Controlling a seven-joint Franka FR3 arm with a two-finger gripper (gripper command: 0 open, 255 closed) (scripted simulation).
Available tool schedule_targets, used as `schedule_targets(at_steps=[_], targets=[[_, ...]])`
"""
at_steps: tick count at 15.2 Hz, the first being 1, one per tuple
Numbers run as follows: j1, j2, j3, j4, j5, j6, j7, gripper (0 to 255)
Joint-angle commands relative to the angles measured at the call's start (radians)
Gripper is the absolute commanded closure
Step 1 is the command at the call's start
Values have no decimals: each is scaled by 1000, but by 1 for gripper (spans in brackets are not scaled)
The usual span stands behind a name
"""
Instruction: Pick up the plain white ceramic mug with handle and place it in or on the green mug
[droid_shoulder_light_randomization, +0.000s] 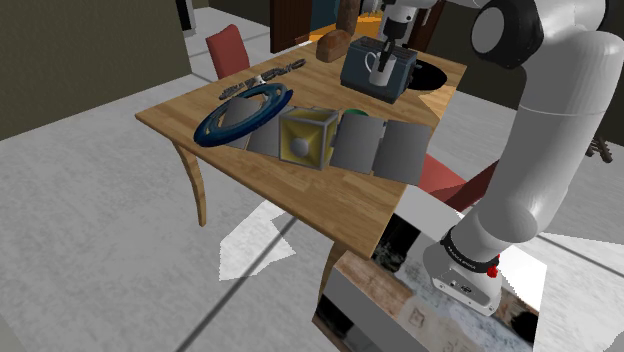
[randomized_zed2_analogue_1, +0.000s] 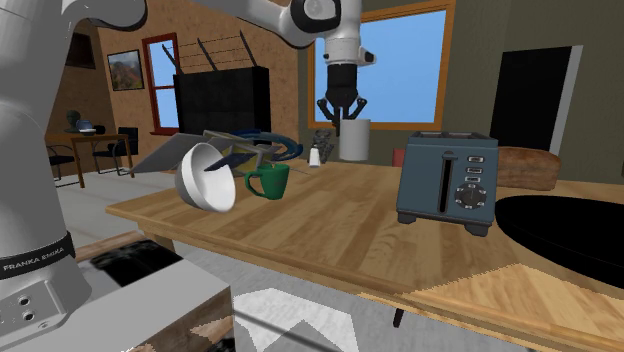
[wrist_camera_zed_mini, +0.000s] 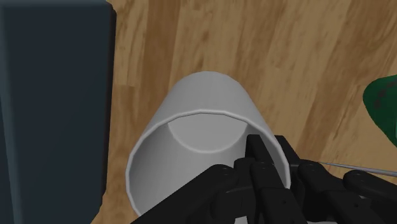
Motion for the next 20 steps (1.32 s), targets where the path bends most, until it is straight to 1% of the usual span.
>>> schedule_targets(at_steps=[1,6,10,13,17,20], targets=[[-3,1,-1,26,-1,-26,2,255],[-9,2,-3,88,-2,-86,6,255],[86,-146,6,-88,-77,-36,98,255],[142,-247,26,-197,-130,-12,177,255],[199,-368,68,-317,-190,5,287,255],[233,-447,108,-392,-224,9,370,255]])
